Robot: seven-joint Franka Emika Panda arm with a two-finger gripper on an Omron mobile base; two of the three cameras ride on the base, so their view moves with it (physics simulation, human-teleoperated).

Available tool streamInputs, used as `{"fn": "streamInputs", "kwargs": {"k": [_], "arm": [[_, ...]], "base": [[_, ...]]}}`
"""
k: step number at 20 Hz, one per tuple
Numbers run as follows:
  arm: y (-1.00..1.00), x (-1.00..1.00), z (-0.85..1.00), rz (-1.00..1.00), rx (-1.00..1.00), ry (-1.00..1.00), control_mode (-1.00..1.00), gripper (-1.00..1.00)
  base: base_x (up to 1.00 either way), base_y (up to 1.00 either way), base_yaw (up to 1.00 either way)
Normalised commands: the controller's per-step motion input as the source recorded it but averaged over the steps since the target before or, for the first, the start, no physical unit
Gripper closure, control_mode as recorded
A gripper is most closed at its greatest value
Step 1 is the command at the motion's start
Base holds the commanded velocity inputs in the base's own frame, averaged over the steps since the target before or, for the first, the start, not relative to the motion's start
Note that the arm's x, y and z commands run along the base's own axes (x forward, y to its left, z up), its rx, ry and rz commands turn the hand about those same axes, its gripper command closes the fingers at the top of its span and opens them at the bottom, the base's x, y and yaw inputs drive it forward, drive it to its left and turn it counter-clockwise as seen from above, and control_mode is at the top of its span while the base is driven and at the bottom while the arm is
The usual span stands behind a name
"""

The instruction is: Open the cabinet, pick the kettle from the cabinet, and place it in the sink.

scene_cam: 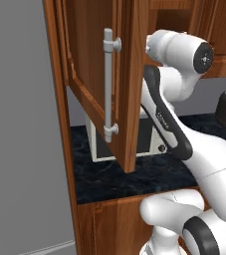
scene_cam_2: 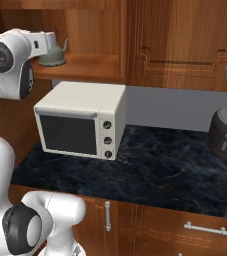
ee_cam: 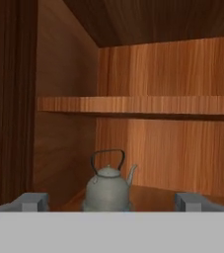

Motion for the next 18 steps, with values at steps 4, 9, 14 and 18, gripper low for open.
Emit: {"fn": "streamInputs", "kwargs": {"k": [4, 9, 14, 18], "arm": [[0.08, 0.14, 0.00, 0.03, 0.04, -0.02, -1.00, -1.00], [0.01, 0.23, 0.09, 0.02, 0.00, 0.12, -1.00, -1.00], [0.00, 0.20, 0.13, 0.05, 0.00, 0.34, -1.00, -1.00], [0.09, 0.18, 0.00, 0.05, 0.00, 0.26, -1.00, -1.00]], "base": [[0.00, 0.00, 0.00], [0.00, 0.00, 0.00], [0.00, 0.00, 0.00], [0.00, 0.00, 0.00]]}}
